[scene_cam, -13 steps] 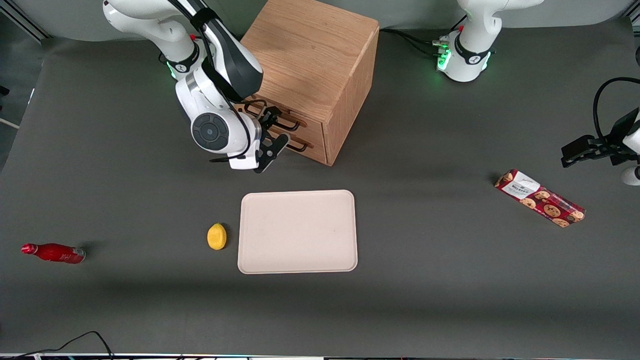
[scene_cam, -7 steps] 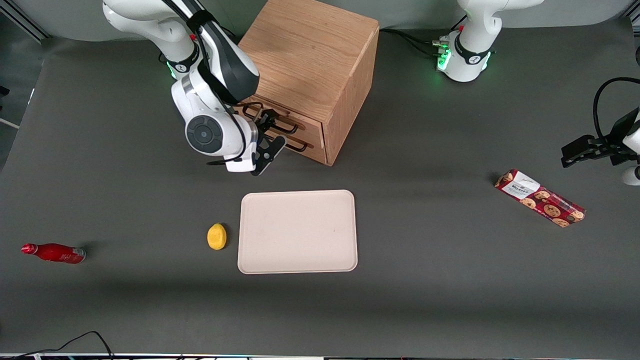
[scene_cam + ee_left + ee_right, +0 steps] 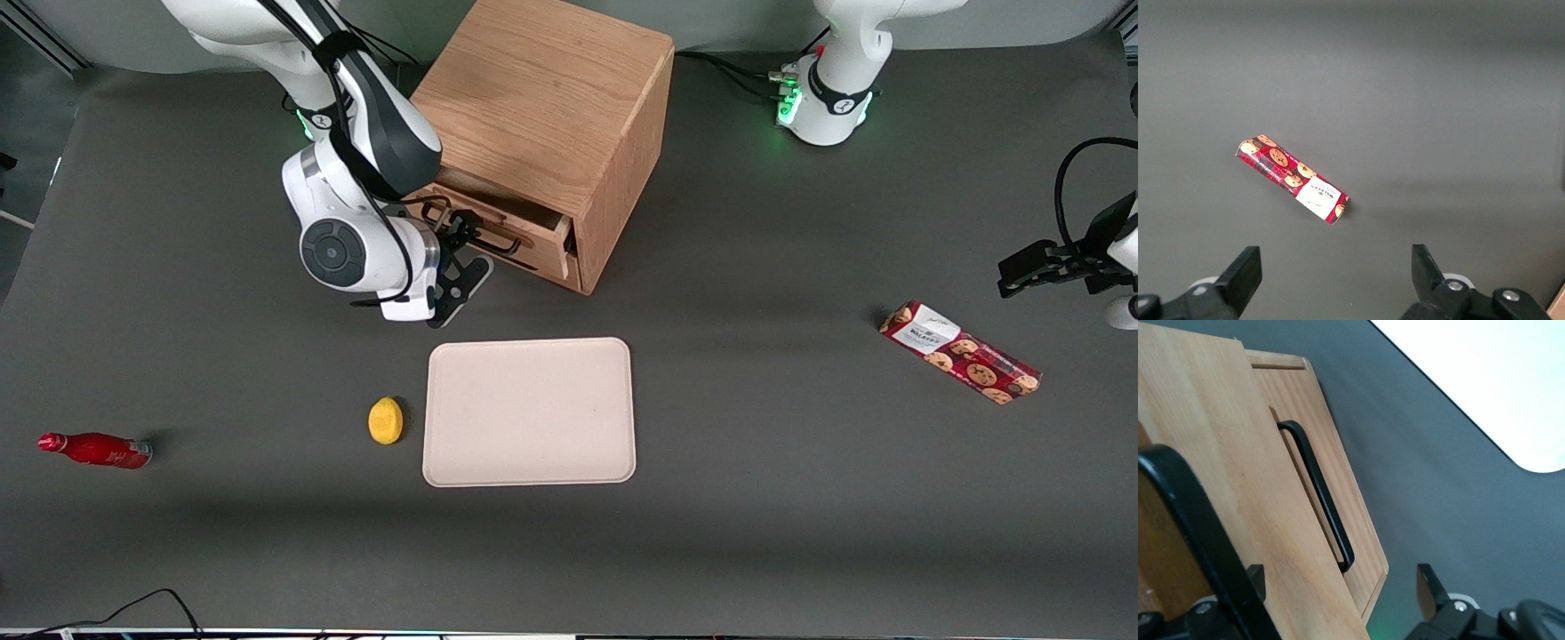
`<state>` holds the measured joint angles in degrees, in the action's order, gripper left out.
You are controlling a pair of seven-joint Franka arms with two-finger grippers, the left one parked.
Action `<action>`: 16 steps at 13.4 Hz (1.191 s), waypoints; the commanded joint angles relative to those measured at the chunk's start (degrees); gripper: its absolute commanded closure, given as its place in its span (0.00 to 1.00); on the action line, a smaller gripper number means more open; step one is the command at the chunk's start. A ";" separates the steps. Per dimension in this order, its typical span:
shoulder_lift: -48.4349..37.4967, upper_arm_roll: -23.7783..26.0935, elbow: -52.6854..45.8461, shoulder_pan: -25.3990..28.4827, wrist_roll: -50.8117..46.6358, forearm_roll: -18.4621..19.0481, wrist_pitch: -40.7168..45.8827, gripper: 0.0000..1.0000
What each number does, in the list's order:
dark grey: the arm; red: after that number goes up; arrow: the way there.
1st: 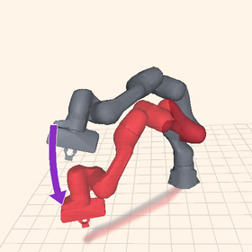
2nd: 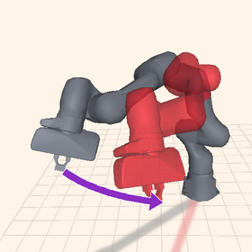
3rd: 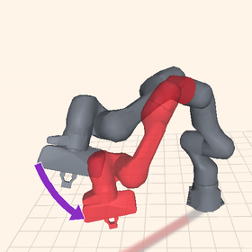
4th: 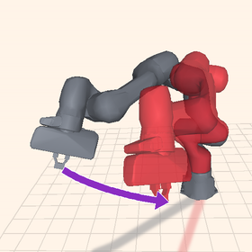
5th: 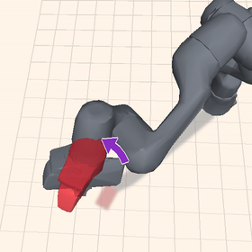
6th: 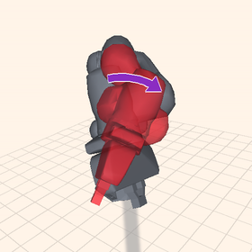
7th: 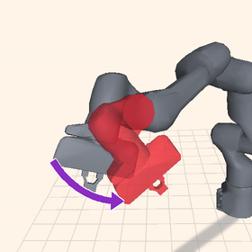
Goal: Open upper drawer
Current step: 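Pull the upper drawer outward by its handle with the right gripper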
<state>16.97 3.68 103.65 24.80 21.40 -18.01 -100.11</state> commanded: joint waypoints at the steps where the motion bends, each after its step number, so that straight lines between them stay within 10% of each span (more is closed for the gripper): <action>1: 3.15 0.19 -3.10 -0.98 3.37 -0.79 0.09 0.00; 16: 7.64 0.01 -9.96 -4.76 8.21 -0.80 0.45 0.00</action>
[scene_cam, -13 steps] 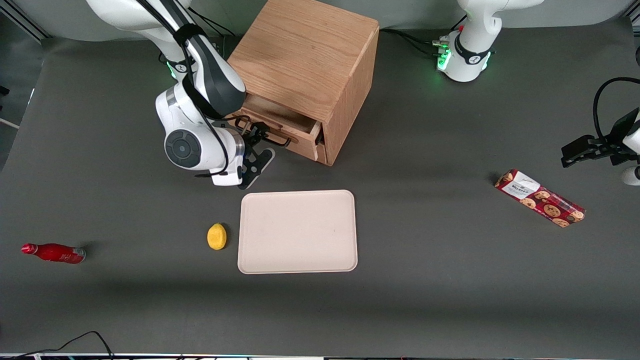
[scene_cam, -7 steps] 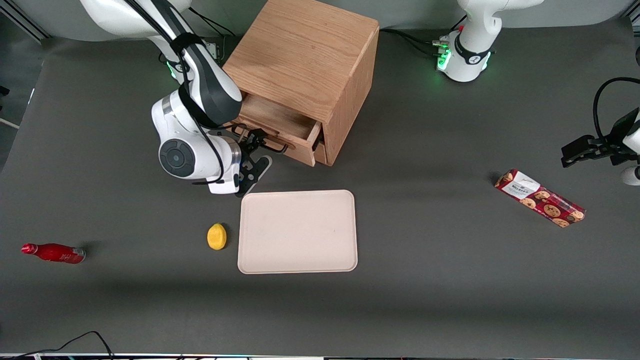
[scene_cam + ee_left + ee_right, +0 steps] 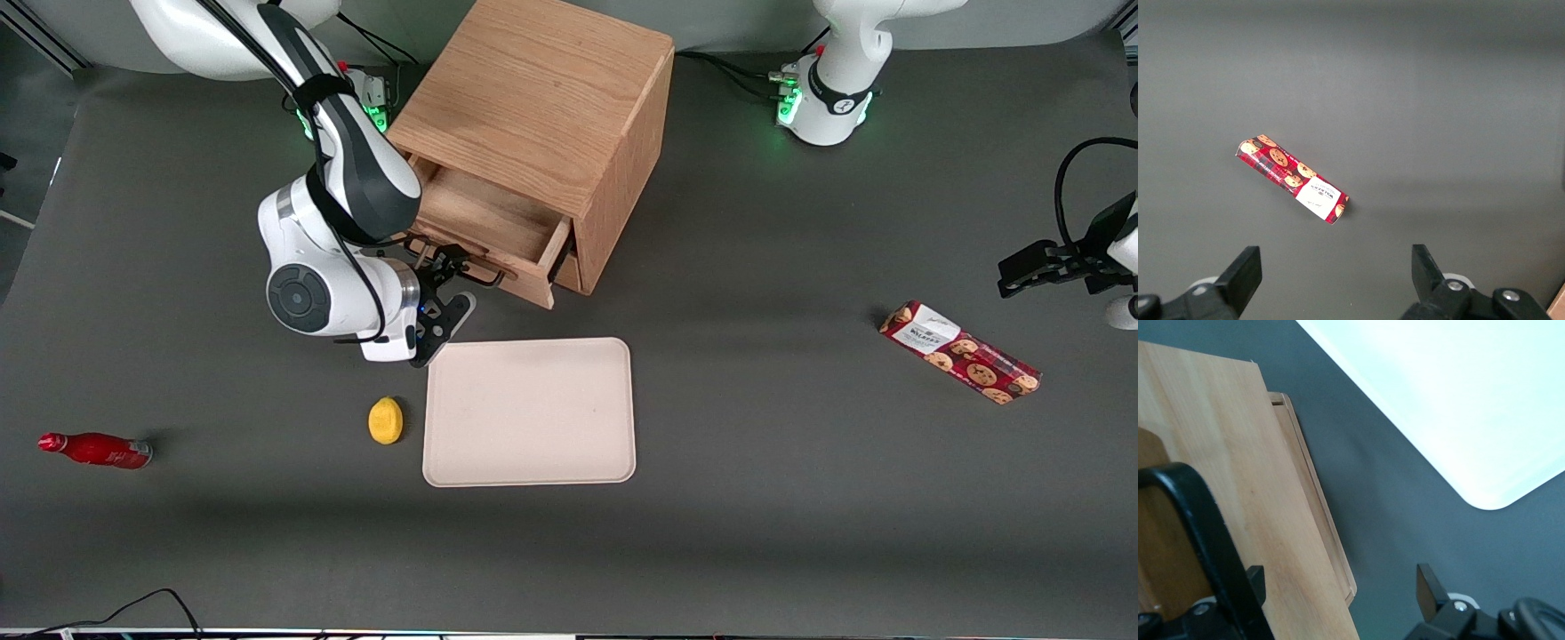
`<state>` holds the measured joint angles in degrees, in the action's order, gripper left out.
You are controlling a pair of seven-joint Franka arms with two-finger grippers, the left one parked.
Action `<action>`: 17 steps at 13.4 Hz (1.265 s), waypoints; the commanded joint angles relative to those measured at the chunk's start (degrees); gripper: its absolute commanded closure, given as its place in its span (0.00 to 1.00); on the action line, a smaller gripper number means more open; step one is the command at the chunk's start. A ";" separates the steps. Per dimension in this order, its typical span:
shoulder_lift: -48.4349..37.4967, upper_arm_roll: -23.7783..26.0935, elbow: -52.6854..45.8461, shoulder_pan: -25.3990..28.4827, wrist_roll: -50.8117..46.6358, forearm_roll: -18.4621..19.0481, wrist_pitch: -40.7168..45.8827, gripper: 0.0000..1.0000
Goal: Open upper drawer
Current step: 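Pull the upper drawer outward by its handle with the right gripper, then keep pulling the drawer handle further out with the right gripper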
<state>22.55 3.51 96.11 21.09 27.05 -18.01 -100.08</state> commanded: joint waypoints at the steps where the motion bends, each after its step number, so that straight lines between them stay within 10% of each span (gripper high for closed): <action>1: 2.15 0.19 -2.42 -1.14 2.83 -0.80 0.50 0.00; 17: 4.70 0.19 -7.25 -5.27 10.04 -0.18 0.76 0.00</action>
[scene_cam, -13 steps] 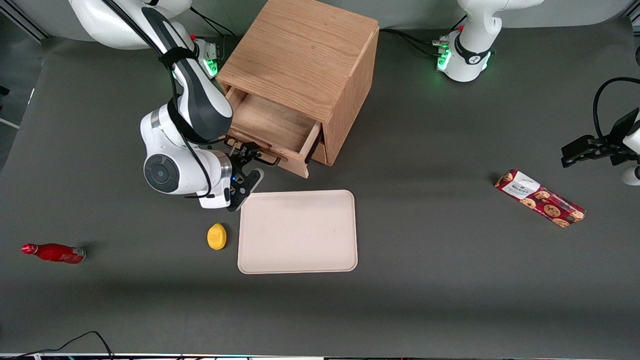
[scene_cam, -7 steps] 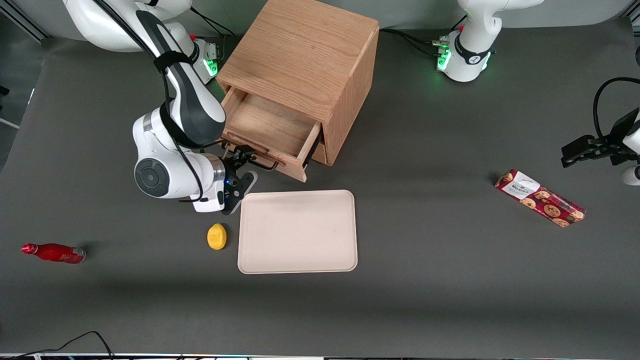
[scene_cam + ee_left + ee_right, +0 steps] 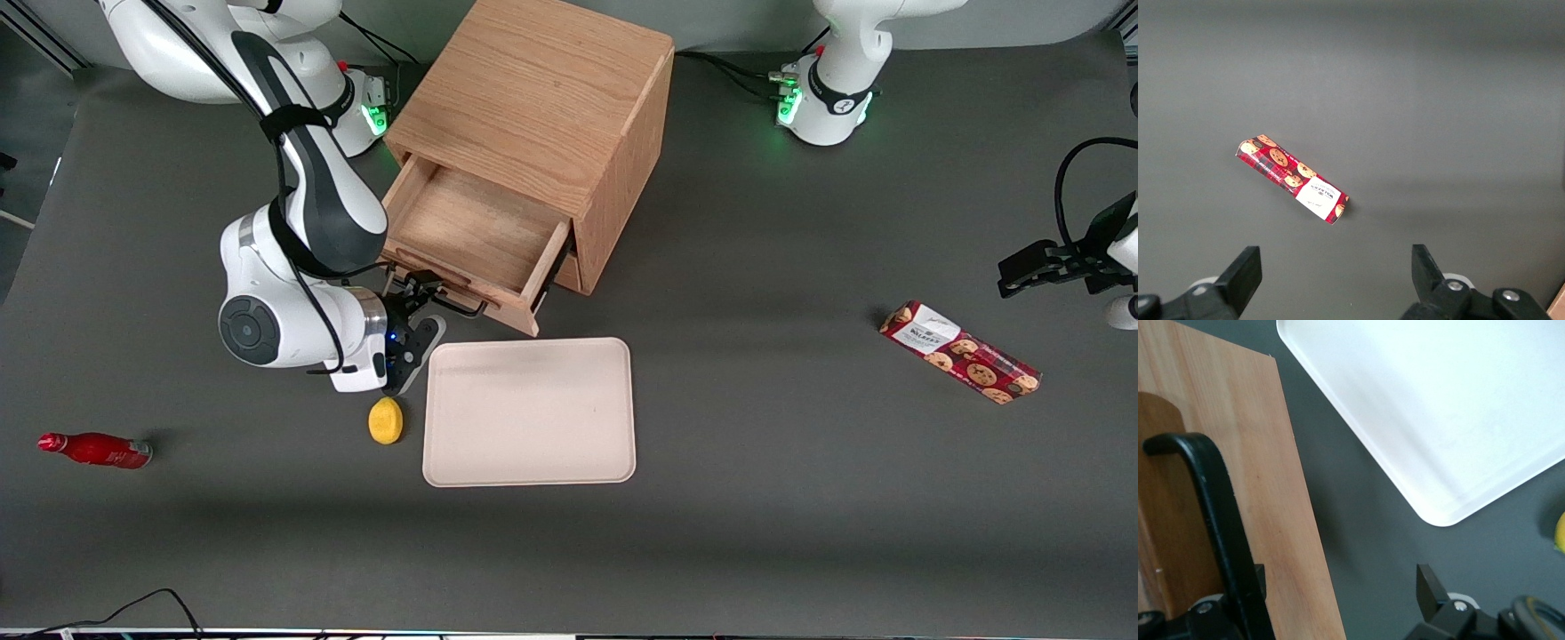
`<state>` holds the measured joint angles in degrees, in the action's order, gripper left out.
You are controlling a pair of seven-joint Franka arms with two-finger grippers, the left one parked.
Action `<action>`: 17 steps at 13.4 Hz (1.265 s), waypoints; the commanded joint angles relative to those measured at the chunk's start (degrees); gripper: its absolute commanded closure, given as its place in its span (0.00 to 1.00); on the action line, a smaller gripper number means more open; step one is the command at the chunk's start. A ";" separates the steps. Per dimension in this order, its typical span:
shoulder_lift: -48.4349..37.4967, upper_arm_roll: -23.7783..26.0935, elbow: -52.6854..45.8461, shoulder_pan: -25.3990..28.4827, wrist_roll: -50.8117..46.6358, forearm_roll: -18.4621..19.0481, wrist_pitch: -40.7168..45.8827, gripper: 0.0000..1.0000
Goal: Open upper drawer
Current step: 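Keep pulling the drawer handle further out with the right gripper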
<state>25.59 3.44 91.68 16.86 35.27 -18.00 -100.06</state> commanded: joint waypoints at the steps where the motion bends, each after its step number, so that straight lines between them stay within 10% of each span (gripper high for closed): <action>1: 2.09 0.25 -3.34 -1.13 1.91 -0.19 0.83 0.00; 17: 6.67 0.16 -9.85 -4.73 5.95 -0.63 4.17 0.00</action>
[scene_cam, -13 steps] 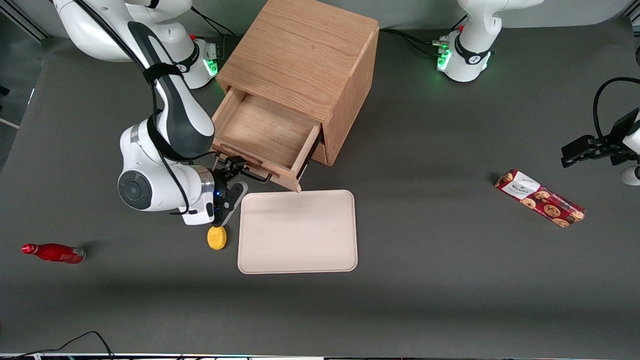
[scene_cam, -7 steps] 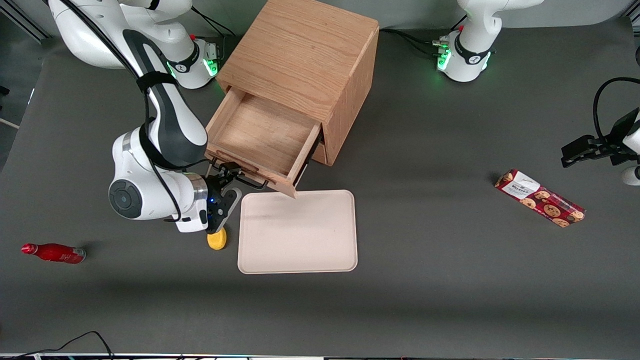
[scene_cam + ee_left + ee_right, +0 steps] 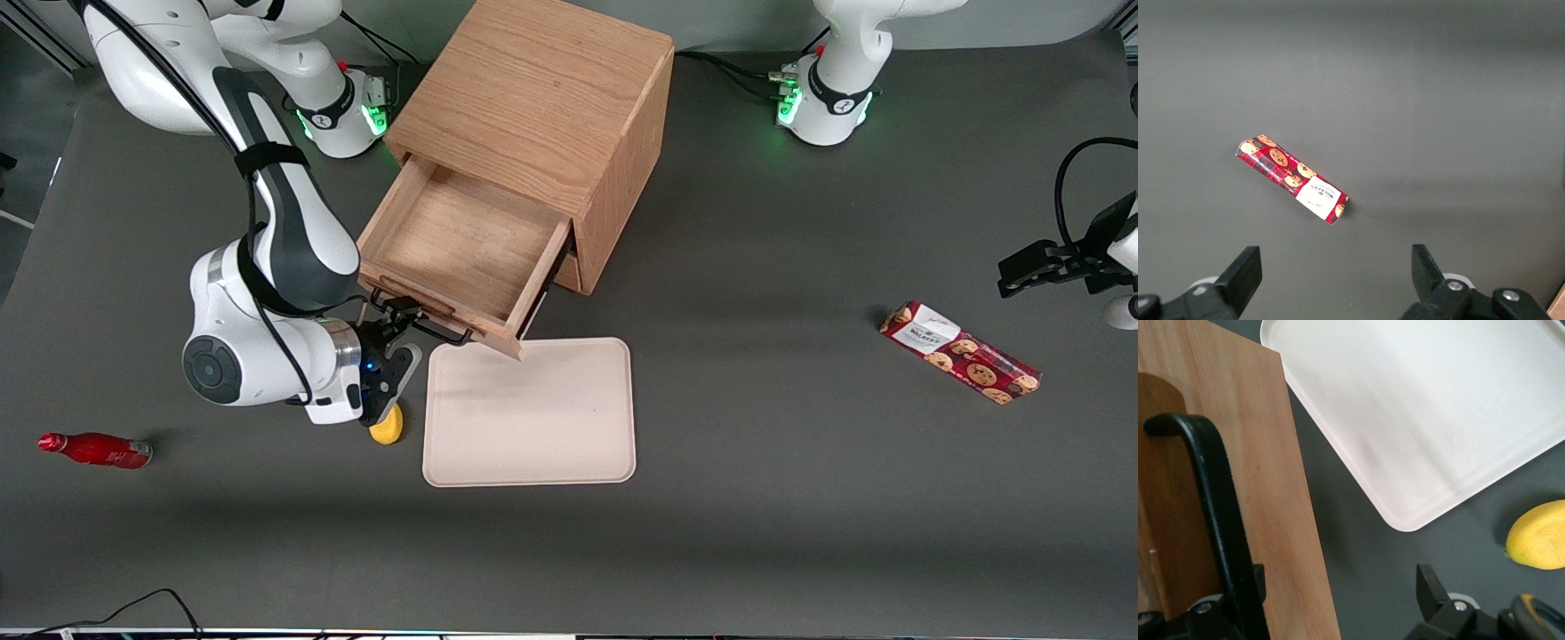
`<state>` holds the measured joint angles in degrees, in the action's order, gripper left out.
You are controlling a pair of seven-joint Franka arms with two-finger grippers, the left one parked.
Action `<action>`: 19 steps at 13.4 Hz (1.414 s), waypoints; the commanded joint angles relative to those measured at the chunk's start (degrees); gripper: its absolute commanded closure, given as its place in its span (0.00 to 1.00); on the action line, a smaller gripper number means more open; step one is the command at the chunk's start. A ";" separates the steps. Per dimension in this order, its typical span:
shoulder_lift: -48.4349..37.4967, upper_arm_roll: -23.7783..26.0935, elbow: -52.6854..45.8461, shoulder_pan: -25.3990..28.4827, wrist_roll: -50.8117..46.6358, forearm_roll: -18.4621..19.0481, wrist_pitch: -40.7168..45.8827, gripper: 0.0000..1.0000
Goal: Open upper drawer
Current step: 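Keep pulling the drawer handle further out with the right gripper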
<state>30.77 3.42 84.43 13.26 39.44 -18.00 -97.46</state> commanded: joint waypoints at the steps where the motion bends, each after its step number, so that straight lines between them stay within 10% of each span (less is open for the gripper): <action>1: 1.49 0.18 -2.69 -1.22 1.78 -0.72 1.58 0.00; 19: 5.09 0.62 -7.44 -2.27 2.48 -1.42 3.60 0.00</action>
<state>33.92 3.55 79.95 11.80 40.41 -18.01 -95.05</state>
